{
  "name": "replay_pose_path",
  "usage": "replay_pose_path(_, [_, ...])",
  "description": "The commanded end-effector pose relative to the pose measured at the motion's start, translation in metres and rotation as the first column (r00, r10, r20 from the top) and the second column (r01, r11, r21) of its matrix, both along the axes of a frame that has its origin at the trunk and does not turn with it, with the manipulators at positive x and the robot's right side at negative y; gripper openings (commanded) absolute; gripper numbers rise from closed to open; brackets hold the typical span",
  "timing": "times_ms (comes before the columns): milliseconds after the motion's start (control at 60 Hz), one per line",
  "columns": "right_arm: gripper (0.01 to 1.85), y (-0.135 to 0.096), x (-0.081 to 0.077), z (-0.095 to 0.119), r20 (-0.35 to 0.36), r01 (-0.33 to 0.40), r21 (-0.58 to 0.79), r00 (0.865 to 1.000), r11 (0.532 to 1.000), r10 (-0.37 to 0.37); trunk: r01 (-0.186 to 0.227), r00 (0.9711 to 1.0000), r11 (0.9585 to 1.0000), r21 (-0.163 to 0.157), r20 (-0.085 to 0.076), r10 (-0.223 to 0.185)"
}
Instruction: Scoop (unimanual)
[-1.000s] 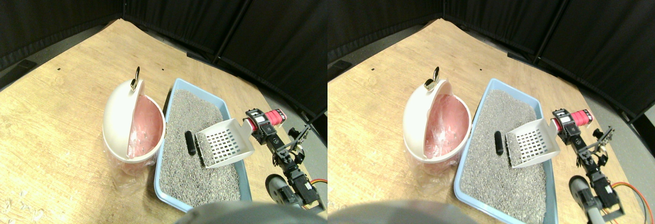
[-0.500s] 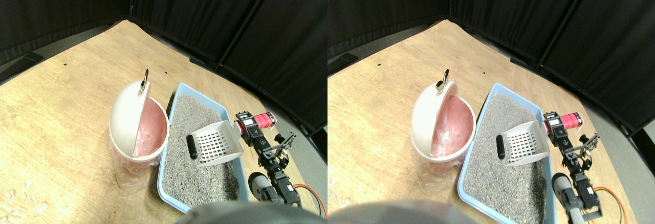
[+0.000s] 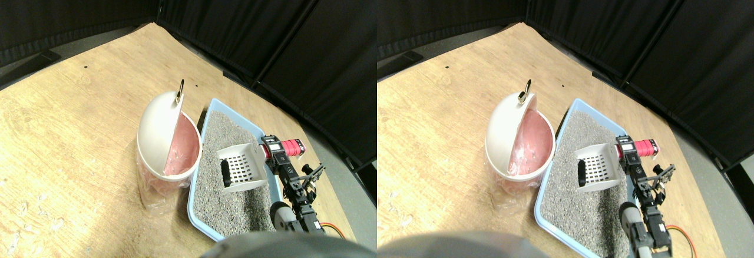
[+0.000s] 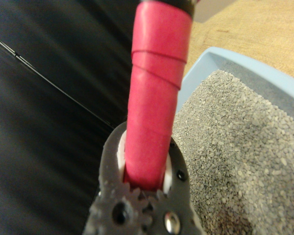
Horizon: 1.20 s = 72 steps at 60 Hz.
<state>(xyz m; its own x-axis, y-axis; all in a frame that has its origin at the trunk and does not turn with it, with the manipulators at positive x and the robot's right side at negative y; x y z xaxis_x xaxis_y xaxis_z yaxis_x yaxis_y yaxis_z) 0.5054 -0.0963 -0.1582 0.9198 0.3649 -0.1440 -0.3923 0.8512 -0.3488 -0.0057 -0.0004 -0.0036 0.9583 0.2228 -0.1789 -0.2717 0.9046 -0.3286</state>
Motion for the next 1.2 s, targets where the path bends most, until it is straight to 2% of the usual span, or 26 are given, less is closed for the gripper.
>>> replay_pose_path(17, [0.06, 0.013, -0.002, -0.004, -0.053, -0.099, 0.039, 0.994, 0.994, 0.101, -0.015, 0.9995, 0.9998, -0.009, -0.027, 0.015])
replay_pose_path(100, [0.06, 0.007, 0.002, -0.007, -0.04, -0.078, 0.096, 0.996, 0.992, 0.082, -0.008, 0.9997, 1.0, -0.004, -0.024, 0.008])
replay_pose_path(133, [0.06, 0.003, 0.004, -0.007, -0.04, -0.035, 0.119, 0.998, 0.992, 0.04, -0.004, 0.9997, 1.0, -0.002, -0.023, 0.004])
replay_pose_path(233, [0.06, -0.007, 0.006, -0.005, -0.031, 0.031, 0.155, 0.999, 0.987, -0.027, 0.006, 0.9998, 0.9999, 0.009, -0.018, -0.006])
replay_pose_path(333, [0.06, -0.021, 0.007, -0.003, -0.04, 0.097, 0.27, 0.995, 0.958, -0.09, 0.014, 0.9998, 0.9997, 0.019, -0.012, -0.014])
replay_pose_path(450, [0.06, -0.039, 0.008, -0.003, -0.029, 0.102, 0.343, 0.995, 0.934, -0.099, 0.029, 0.9996, 0.999, 0.034, -0.005, -0.029])
replay_pose_path(583, [0.06, -0.057, 0.002, -0.004, -0.025, 0.164, 0.403, 0.985, 0.901, -0.168, 0.046, 0.9989, 0.9976, 0.053, 0.005, -0.046])
replay_pose_path(650, [0.06, -0.064, 0.0, -0.005, -0.026, 0.153, 0.435, 0.987, 0.888, -0.157, 0.052, 0.9986, 0.9968, 0.06, 0.008, -0.052])
replay_pose_path(733, [0.06, -0.071, -0.003, -0.006, -0.033, 0.19, 0.477, 0.979, 0.858, -0.199, 0.062, 0.9979, 0.9954, 0.072, 0.012, -0.063])
replay_pose_path(783, [0.06, -0.075, -0.004, -0.008, -0.02, 0.168, 0.494, 0.983, 0.853, -0.181, 0.068, 0.9975, 0.9946, 0.079, 0.015, -0.069])
replay_pose_path(833, [0.06, -0.077, -0.006, -0.008, -0.034, 0.214, 0.512, 0.973, 0.832, -0.229, 0.073, 0.997, 0.9938, 0.084, 0.018, -0.075])
replay_pose_path(867, [0.06, -0.081, -0.006, -0.008, -0.025, 0.193, 0.535, 0.977, 0.823, -0.212, 0.077, 0.9967, 0.9932, 0.088, 0.021, -0.079])
replay_pose_path(1017, [0.06, -0.088, -0.007, -0.006, -0.019, 0.202, 0.567, 0.973, 0.799, -0.232, 0.085, 0.9958, 0.9914, 0.099, 0.026, -0.088])
replay_pose_path(1033, [0.06, -0.091, -0.007, -0.004, -0.019, 0.212, 0.593, 0.968, 0.777, -0.25, 0.087, 0.9956, 0.991, 0.102, 0.026, -0.09])
replay_pose_path(1083, [0.06, -0.093, -0.007, -0.002, -0.012, 0.206, 0.606, 0.968, 0.768, -0.251, 0.089, 0.9953, 0.9904, 0.105, 0.029, -0.093])
replay_pose_path(1133, [0.06, -0.096, -0.006, 0.001, -0.013, 0.206, 0.646, 0.966, 0.735, -0.26, 0.092, 0.9948, 0.9897, 0.109, 0.032, -0.096])
replay_pose_path(1200, [0.06, -0.1, -0.004, 0.004, 0.01, 0.173, 0.657, 0.971, 0.734, -0.238, 0.094, 0.9945, 0.9893, 0.112, 0.037, -0.098])
